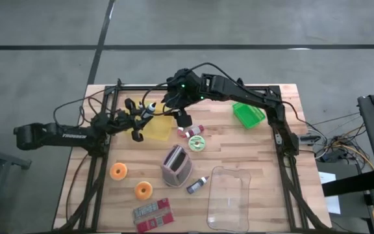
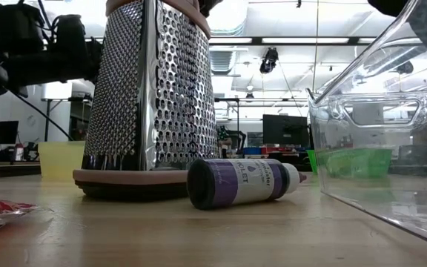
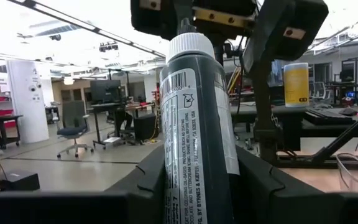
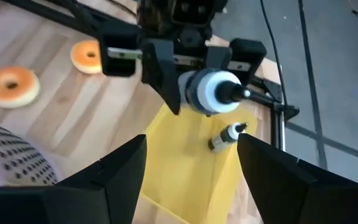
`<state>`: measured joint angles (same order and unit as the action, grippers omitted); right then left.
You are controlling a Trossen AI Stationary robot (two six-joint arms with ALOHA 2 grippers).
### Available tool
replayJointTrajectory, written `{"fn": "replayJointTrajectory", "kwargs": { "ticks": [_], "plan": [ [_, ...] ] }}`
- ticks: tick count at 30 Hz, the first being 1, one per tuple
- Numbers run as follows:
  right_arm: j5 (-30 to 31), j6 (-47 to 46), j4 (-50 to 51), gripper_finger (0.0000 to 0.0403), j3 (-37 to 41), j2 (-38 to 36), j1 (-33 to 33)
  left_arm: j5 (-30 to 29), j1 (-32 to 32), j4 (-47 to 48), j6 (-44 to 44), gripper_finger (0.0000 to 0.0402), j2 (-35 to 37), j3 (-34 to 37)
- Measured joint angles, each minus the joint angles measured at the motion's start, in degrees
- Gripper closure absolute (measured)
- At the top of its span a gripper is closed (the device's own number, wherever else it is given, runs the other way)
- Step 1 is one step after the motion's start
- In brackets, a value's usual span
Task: Pick & Place Food Item
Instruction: Put the black food coloring into the yellow bin
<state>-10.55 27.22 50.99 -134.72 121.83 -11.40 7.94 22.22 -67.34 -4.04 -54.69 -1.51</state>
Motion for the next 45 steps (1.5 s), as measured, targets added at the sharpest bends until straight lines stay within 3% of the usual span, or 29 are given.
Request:
{"fn": "replayJointTrajectory", "kwargs": {
  "ticks": [16, 28, 45],
  "plan": [
    [-0.48, -0.04, -4.1, 0.0168, 0.04, 2.0, -0.61, 2.61, 0.0, 0.03, -0.21, 0.0277, -7.31, -3.15],
    [-1.51, 0.16, -0.39, 0.0187, 0.11, 2.0, -0.68, 2.83, 0.0, -2.78, -0.45, 0.0277, -13.94, -5.26],
    [-1.23, 0.53, 0.92, 0.0209, 0.33, 2.03, -1.05, 1.7, 0.0, -6.93, -0.36, 0.0277, -17.67, -4.85]
  ]
}}
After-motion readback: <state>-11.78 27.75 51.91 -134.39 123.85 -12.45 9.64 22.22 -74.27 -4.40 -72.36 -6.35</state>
